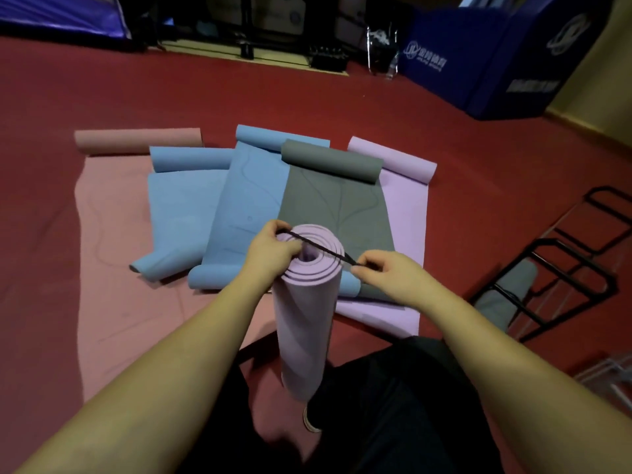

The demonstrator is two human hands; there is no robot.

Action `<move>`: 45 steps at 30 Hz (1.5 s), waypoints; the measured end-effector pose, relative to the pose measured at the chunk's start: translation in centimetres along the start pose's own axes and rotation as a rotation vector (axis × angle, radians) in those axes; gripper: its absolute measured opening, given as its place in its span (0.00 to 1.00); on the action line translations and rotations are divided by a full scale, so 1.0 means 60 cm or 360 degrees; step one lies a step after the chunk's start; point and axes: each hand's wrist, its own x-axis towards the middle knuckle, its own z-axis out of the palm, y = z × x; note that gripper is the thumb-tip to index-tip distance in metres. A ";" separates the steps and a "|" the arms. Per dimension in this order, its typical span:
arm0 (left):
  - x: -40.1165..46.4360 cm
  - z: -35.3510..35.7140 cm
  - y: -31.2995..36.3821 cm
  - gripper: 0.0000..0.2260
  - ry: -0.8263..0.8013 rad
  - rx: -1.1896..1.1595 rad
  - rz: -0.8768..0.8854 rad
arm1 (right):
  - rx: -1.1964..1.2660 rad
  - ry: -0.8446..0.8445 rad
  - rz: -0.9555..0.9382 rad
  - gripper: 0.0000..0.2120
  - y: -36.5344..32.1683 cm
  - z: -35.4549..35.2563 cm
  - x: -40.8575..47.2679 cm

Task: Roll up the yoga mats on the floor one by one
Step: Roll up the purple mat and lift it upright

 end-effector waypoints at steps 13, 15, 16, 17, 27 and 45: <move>0.017 0.046 -0.002 0.11 0.0101 -0.0197 0.0113 | -0.0055 0.0304 -0.0272 0.21 0.035 0.181 -0.042; 0.018 0.060 -0.008 0.20 0.0156 -0.0406 0.0006 | 0.0069 0.0346 -0.0234 0.15 0.042 0.176 -0.034; 0.018 0.064 -0.009 0.25 0.0104 -0.0601 -0.0085 | 0.0128 0.0368 -0.0214 0.13 0.047 0.170 -0.030; 0.020 0.069 -0.014 0.30 0.0029 -0.0831 -0.0181 | 0.0163 0.0381 -0.0195 0.11 0.053 0.166 -0.027; -0.003 0.069 -0.065 0.13 0.0130 -0.0632 -0.0046 | 0.0202 0.0502 -0.0231 0.09 0.097 0.172 -0.028; 0.002 0.085 -0.011 0.19 -0.0214 -0.0490 -0.0038 | 0.2071 0.1305 0.0650 0.21 0.056 0.154 0.038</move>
